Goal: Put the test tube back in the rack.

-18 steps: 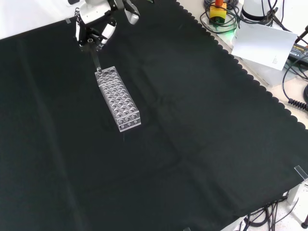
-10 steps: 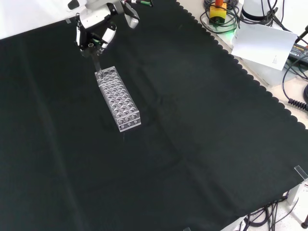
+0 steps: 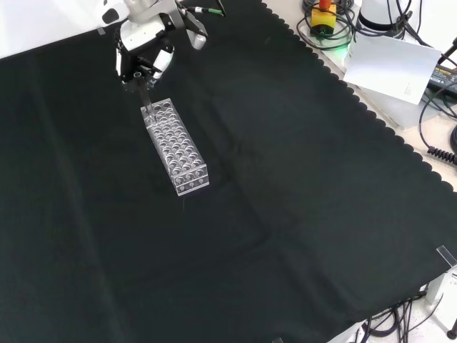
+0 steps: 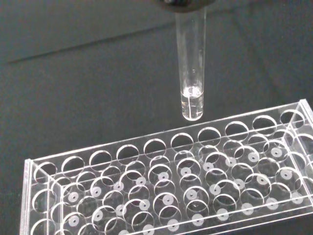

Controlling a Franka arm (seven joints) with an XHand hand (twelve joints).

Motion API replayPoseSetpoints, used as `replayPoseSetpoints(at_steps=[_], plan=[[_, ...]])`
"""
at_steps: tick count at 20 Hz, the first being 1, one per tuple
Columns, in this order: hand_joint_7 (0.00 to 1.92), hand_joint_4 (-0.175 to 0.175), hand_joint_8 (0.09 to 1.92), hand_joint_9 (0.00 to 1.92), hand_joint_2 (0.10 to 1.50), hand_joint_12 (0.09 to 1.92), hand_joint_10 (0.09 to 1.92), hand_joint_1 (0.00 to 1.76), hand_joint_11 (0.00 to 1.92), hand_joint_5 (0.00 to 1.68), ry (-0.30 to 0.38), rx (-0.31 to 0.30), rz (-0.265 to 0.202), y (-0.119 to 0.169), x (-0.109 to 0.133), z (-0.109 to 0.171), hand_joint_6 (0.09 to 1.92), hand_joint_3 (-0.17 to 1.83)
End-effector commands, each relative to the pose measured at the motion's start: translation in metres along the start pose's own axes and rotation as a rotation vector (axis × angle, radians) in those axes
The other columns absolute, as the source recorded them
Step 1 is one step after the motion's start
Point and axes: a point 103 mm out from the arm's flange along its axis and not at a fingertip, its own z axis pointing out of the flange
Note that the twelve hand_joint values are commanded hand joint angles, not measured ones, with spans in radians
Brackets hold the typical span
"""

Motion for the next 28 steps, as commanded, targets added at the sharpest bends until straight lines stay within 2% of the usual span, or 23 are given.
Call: replayPoseSetpoints(at_steps=[1,13,20,28], plan=[[1.09,-0.175,1.15,1.08,1.06,0.90,0.88,1.40,1.26,1.05,0.012,0.008,0.010,0.002,-0.001,0.008,0.52,0.00],[1.09,-0.175,1.15,1.08,1.06,0.90,0.88,1.40,1.26,1.05,0.040,0.035,0.020,0.009,0.002,0.018,0.52,0.00],[1.09,-0.175,1.15,1.07,1.06,0.90,0.88,1.40,1.26,1.05,0.026,0.045,0.021,0.009,0.007,0.027,0.52,0.00],[1.09,-0.175,1.15,1.07,1.06,0.90,0.88,1.40,1.26,1.05,0.036,0.052,0.026,0.009,0.001,0.027,0.52,0.00]])
